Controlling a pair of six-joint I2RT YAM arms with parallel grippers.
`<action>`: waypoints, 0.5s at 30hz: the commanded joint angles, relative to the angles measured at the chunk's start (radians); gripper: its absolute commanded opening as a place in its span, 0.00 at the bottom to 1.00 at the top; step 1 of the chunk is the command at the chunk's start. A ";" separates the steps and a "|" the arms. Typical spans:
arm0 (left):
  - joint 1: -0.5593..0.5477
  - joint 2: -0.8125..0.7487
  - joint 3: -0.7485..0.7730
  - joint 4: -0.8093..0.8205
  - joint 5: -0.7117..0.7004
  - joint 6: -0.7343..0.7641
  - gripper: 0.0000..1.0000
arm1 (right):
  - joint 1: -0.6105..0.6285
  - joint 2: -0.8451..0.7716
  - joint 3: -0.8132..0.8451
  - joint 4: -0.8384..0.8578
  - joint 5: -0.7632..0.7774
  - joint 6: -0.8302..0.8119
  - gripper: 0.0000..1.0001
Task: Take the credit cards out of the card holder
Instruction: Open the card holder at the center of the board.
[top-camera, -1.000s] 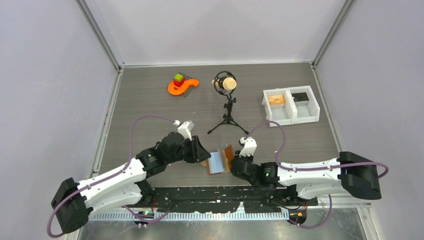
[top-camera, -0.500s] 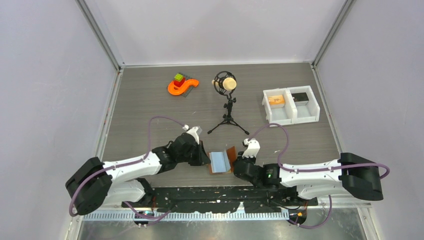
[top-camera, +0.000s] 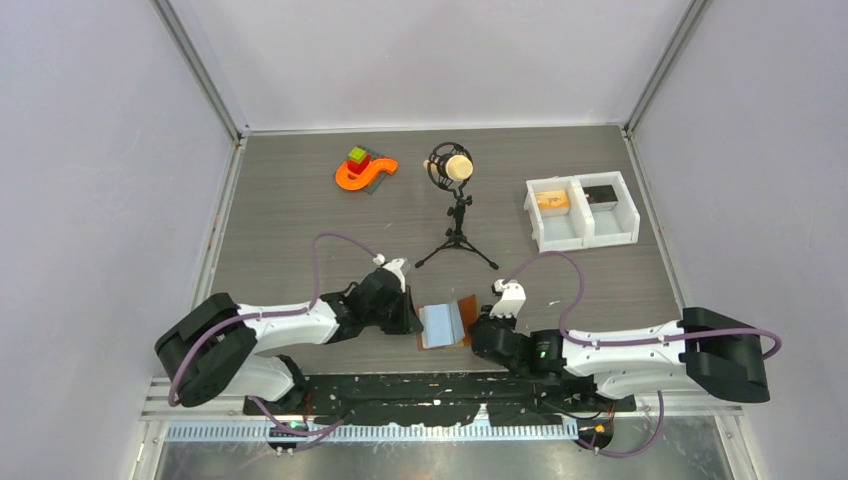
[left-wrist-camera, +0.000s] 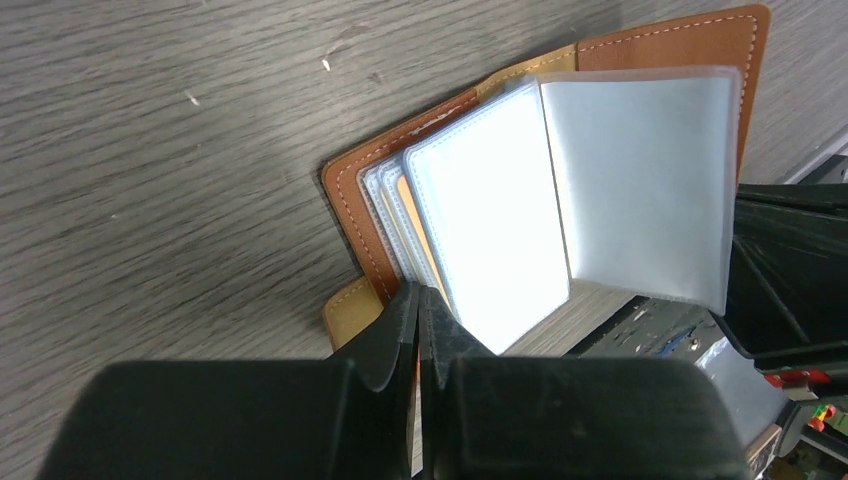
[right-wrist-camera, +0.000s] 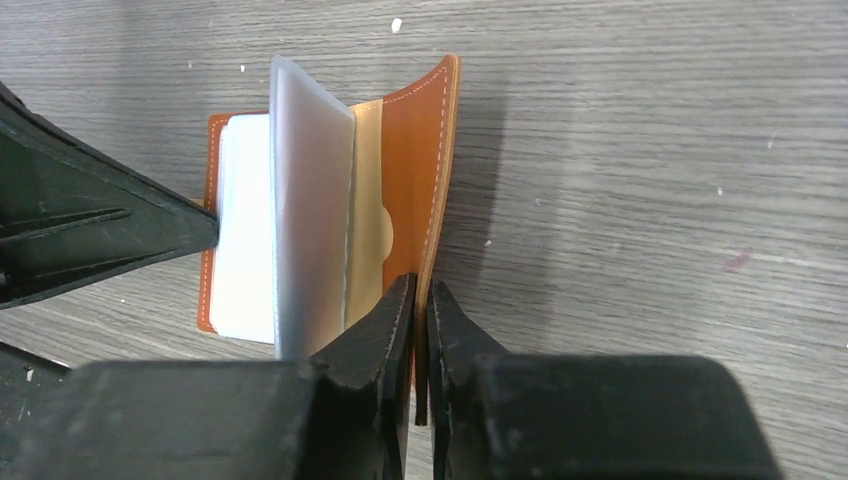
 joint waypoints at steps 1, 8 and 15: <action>-0.011 0.038 0.000 0.028 -0.032 0.018 0.02 | -0.002 -0.024 -0.041 -0.053 0.027 0.069 0.19; -0.031 0.052 0.001 0.041 -0.032 0.013 0.02 | -0.013 -0.004 -0.038 -0.107 0.019 0.112 0.37; -0.044 0.048 -0.014 0.050 -0.038 0.002 0.02 | -0.013 0.019 -0.011 -0.230 0.049 0.164 0.52</action>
